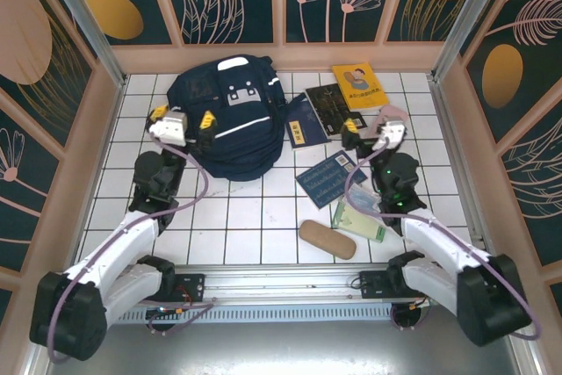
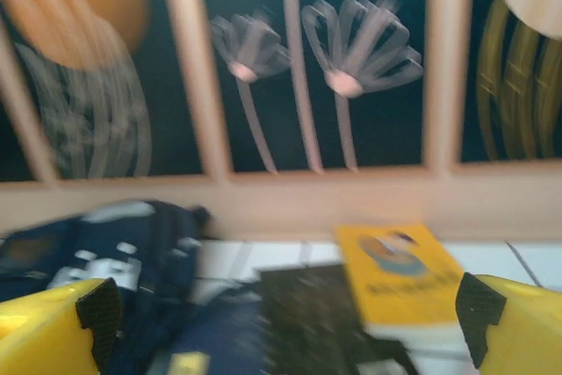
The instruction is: Pack books, pencil case, and school supplies into a backpack
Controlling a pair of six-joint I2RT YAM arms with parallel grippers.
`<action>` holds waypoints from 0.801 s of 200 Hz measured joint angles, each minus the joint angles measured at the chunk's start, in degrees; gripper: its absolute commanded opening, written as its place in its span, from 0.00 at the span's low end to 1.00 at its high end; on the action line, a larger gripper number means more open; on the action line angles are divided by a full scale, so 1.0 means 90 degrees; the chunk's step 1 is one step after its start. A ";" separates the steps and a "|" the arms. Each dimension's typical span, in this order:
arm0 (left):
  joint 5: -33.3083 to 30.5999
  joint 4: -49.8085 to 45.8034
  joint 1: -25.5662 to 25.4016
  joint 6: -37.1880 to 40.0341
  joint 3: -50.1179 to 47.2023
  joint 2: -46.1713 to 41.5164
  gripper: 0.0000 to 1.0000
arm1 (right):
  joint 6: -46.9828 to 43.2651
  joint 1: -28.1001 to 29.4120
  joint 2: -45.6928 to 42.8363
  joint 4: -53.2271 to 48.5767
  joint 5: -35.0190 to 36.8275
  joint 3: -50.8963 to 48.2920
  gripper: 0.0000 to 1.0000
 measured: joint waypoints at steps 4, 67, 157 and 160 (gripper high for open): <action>-0.0053 -0.0228 -0.0160 0.0007 0.0240 0.0058 0.99 | -0.0041 0.0291 -0.0070 -0.0153 0.0189 0.0165 0.99; -0.1804 -0.4493 -0.0789 -0.2021 0.4529 0.2249 0.99 | 0.1773 0.0571 0.0260 -0.3689 0.0527 0.3521 0.99; -0.0374 -0.6105 0.1149 -0.3832 0.5277 0.4937 0.99 | 0.3757 0.0282 0.2327 -0.5484 -0.1659 0.3713 0.93; -0.0306 -0.6115 0.1175 -0.3859 0.5316 0.5049 0.98 | 0.3767 0.0316 0.2397 -0.5513 -0.1707 0.3723 0.93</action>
